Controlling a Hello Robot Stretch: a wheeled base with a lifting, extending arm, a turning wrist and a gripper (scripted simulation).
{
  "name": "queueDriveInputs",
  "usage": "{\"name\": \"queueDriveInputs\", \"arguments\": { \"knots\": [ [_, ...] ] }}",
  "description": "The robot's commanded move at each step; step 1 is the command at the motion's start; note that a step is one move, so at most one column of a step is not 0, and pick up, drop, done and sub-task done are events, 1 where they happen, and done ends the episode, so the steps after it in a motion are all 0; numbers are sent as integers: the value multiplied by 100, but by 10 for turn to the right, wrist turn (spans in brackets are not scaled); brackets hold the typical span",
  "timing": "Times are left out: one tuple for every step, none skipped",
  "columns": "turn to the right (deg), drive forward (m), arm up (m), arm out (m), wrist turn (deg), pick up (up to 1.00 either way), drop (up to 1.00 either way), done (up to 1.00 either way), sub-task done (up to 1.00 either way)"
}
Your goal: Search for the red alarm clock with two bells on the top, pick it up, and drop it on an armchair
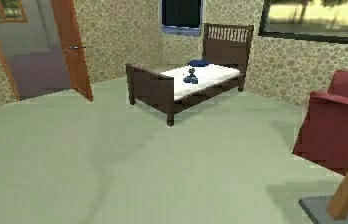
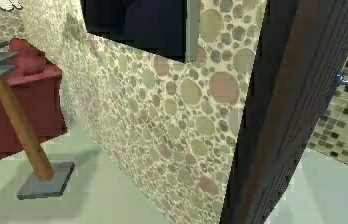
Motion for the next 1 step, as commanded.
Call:
{"name": "queueDriveInputs", "arguments": {
  "knots": [
    [-390,0,0,0,0,0,0,0,0]
  ]
}}
